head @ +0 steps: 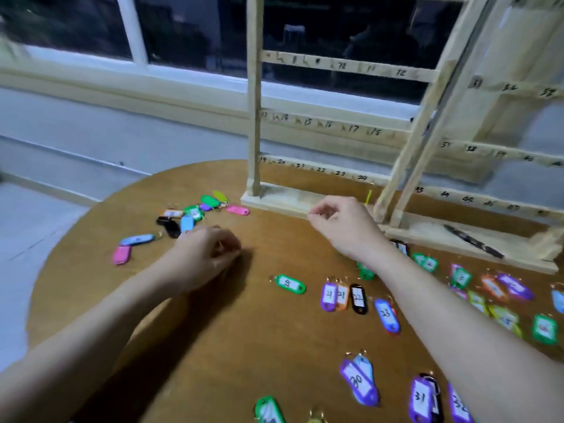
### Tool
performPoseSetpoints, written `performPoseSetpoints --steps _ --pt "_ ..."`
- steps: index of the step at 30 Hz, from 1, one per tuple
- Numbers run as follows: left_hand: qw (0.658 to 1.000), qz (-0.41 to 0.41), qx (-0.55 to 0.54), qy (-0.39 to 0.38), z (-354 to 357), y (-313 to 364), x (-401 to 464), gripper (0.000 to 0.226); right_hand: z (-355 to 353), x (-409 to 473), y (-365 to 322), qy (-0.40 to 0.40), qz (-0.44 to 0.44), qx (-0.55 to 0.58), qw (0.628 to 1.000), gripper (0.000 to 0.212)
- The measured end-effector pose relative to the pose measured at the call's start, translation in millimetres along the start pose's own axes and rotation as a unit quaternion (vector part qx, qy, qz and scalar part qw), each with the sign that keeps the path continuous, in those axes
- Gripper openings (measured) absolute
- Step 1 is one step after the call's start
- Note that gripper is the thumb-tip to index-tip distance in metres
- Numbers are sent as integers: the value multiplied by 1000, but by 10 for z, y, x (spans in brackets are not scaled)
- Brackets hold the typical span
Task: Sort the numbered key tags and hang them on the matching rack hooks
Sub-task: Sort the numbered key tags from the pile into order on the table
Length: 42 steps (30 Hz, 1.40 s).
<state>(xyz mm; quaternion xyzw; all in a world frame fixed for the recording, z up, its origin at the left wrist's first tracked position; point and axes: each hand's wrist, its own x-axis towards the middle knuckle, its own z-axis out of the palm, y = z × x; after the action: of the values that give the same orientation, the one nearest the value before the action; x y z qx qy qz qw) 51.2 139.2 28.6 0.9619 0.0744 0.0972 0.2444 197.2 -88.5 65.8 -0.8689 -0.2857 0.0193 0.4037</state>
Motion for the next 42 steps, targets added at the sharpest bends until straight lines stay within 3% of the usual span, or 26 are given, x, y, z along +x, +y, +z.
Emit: performPoseSetpoints --steps 7,13,19,24,26,29,32,37,42 --pt "989 -54 -44 131 -193 -626 -83 6 801 420 -296 -88 -29 -46 995 17" --pt "987 -50 -4 154 -90 -693 -97 10 1124 727 -246 -103 -56 -193 974 43" --pt "983 -37 9 181 -58 -732 -59 7 1207 833 -267 -77 -92 -231 965 26" --pt "980 -36 23 193 -51 -752 -51 20 1165 801 -325 -76 -103 -281 951 31" --pt "979 -41 36 194 -55 -732 -53 21 1114 749 -305 -73 -72 -242 965 34" --pt "977 -60 34 201 -42 -671 -68 20 975 640 -277 -82 22 -88 993 27" --pt "974 -80 -69 200 16 -522 -15 20 833 491 -241 -105 112 39 987 22" --pt "977 -62 -158 131 126 -331 272 10 733 404 -106 -112 149 168 968 15" --pt "959 -62 -253 116 90 -318 530 17 732 340 -60 -93 135 175 971 12"
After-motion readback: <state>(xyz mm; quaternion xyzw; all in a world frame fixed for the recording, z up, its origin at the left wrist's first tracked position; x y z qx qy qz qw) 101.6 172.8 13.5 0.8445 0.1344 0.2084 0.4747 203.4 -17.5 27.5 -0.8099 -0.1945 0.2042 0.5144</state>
